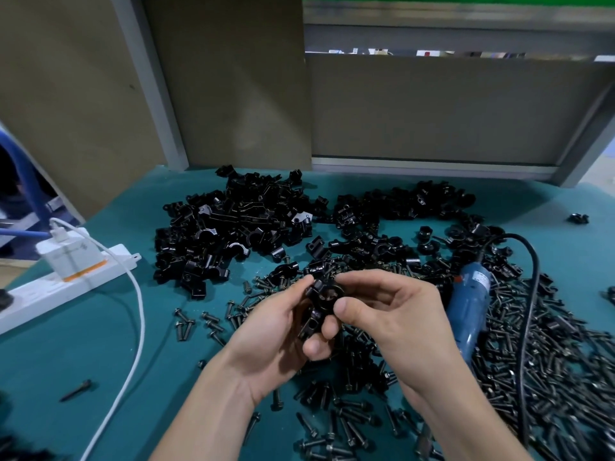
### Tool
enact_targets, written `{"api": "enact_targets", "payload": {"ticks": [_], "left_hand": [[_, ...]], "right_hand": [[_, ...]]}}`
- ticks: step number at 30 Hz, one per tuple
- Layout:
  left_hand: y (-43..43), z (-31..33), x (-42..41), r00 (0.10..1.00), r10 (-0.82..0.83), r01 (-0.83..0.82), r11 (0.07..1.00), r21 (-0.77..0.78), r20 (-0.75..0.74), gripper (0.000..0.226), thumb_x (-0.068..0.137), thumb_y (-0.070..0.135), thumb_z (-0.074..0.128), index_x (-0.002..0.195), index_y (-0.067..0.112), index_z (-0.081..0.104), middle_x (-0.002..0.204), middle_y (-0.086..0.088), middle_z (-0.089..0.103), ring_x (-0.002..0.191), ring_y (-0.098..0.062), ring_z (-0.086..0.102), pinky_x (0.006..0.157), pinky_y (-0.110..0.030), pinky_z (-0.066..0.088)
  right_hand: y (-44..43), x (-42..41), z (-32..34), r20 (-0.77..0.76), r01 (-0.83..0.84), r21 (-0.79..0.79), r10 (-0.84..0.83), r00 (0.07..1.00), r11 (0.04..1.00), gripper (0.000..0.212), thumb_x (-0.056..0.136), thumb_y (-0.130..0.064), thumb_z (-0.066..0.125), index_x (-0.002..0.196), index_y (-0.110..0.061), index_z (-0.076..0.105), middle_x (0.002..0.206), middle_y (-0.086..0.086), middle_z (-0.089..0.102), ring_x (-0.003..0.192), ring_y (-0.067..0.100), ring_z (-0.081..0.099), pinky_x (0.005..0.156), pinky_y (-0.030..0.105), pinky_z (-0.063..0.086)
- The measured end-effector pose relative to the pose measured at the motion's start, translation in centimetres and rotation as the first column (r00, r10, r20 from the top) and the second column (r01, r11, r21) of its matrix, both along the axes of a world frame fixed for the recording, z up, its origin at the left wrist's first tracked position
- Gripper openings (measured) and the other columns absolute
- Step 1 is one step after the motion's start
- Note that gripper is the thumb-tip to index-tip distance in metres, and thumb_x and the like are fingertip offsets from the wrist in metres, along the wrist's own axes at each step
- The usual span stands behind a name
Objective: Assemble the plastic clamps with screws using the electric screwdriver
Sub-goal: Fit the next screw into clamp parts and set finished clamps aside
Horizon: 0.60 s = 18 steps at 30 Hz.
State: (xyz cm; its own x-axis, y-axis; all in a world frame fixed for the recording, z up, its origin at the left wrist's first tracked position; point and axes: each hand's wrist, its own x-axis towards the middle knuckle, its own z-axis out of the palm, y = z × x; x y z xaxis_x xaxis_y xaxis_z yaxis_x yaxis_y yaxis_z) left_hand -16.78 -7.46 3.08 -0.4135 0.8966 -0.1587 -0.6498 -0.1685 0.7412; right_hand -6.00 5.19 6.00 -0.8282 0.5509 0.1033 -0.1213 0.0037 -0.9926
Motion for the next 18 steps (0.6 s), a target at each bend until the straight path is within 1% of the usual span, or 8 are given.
{"api": "enact_targets", "payload": {"ticks": [2,5,9,12,14,15,16,18], "left_hand": [[-0.12,-0.2,-0.05,1.0,0.011,-0.011,1.0,-0.008,-0.006,0.043,0.095,0.041,0.052,0.099,0.009,0.08,0.064,-0.007,0.058,0.04,-0.008,0.047,0.044,-0.02,0.04],[-0.18,-0.5,0.08,0.999,0.03,-0.03,0.999,-0.017,-0.022,0.043,0.096,0.04,0.052,0.109,0.006,0.075,0.061,-0.005,0.055,0.039,-0.007,0.043,0.046,-0.021,0.035],[0.12,-0.68,0.56,0.994,0.089,-0.091,0.995,-0.031,-0.07,0.034,0.093,0.034,0.055,0.104,0.012,0.079,0.055,-0.001,0.05,0.039,-0.006,0.037,0.062,-0.029,0.032],[0.32,-0.77,0.66,0.984,0.145,-0.15,0.987,-0.047,-0.098,0.038,0.091,0.037,0.059,0.11,0.008,0.075,0.053,0.0,0.047,0.038,-0.007,0.035,0.065,-0.031,0.036],[0.36,-0.67,0.73,0.979,0.159,-0.167,0.984,-0.056,-0.128,0.034,0.089,0.041,0.061,0.103,0.012,0.073,0.053,0.001,0.045,0.038,-0.007,0.035,0.063,-0.03,0.039],[0.38,-0.58,0.77,0.976,0.163,-0.172,0.984,-0.055,-0.146,0.03,0.088,0.042,0.061,0.096,0.015,0.073,0.053,0.001,0.045,0.038,-0.007,0.035,0.061,-0.028,0.04],[0.41,-0.48,0.81,0.972,0.168,-0.179,0.982,-0.052,-0.163,0.028,0.087,0.042,0.061,0.09,0.017,0.073,0.053,0.002,0.045,0.039,-0.007,0.036,0.057,-0.026,0.041],[0.47,-0.37,0.85,0.966,0.178,-0.191,0.98,-0.049,-0.186,0.028,0.086,0.043,0.061,0.084,0.018,0.074,0.055,0.002,0.045,0.04,-0.007,0.037,0.052,-0.024,0.04]], "right_hand": [[-0.1,-0.02,-0.02,-0.005,-0.011,0.002,0.011,1.0,1.0,0.035,0.074,0.007,0.085,0.09,-0.024,0.082,0.086,0.005,0.08,0.081,0.017,0.078,0.075,0.021,0.059],[-0.15,0.07,-0.11,-0.007,-0.021,0.023,0.021,1.0,1.0,0.034,0.072,0.005,0.087,0.089,-0.024,0.081,0.085,0.006,0.079,0.08,0.017,0.076,0.075,0.021,0.059],[-0.39,0.2,-0.12,-0.018,-0.053,0.038,0.053,0.998,0.998,0.034,0.075,0.007,0.086,0.091,-0.022,0.079,0.08,0.011,0.078,0.073,0.026,0.076,0.072,0.026,0.059],[-0.55,0.37,0.08,-0.002,-0.019,0.111,0.019,1.0,0.994,0.031,0.075,0.001,0.088,0.091,-0.024,0.077,0.081,0.009,0.078,0.073,0.03,0.076,0.073,0.034,0.063],[-0.64,0.53,0.2,0.017,-0.021,0.167,0.018,1.0,0.986,0.028,0.076,-0.005,0.086,0.09,-0.026,0.074,0.078,0.007,0.078,0.072,0.029,0.077,0.079,0.044,0.063],[-0.69,0.58,0.23,0.03,-0.018,0.201,0.012,0.999,0.979,0.027,0.076,-0.007,0.085,0.088,-0.027,0.072,0.076,0.005,0.078,0.072,0.027,0.078,0.079,0.044,0.062],[-0.73,0.61,0.24,0.043,-0.008,0.238,-0.002,0.999,0.971,0.027,0.077,-0.006,0.085,0.086,-0.027,0.071,0.073,0.002,0.078,0.07,0.023,0.077,0.078,0.04,0.062],[-0.81,0.62,0.24,0.057,0.01,0.298,-0.029,0.998,0.954,0.029,0.076,-0.005,0.084,0.083,-0.028,0.069,0.07,-0.004,0.077,0.067,0.014,0.076,0.071,0.029,0.062]]}}
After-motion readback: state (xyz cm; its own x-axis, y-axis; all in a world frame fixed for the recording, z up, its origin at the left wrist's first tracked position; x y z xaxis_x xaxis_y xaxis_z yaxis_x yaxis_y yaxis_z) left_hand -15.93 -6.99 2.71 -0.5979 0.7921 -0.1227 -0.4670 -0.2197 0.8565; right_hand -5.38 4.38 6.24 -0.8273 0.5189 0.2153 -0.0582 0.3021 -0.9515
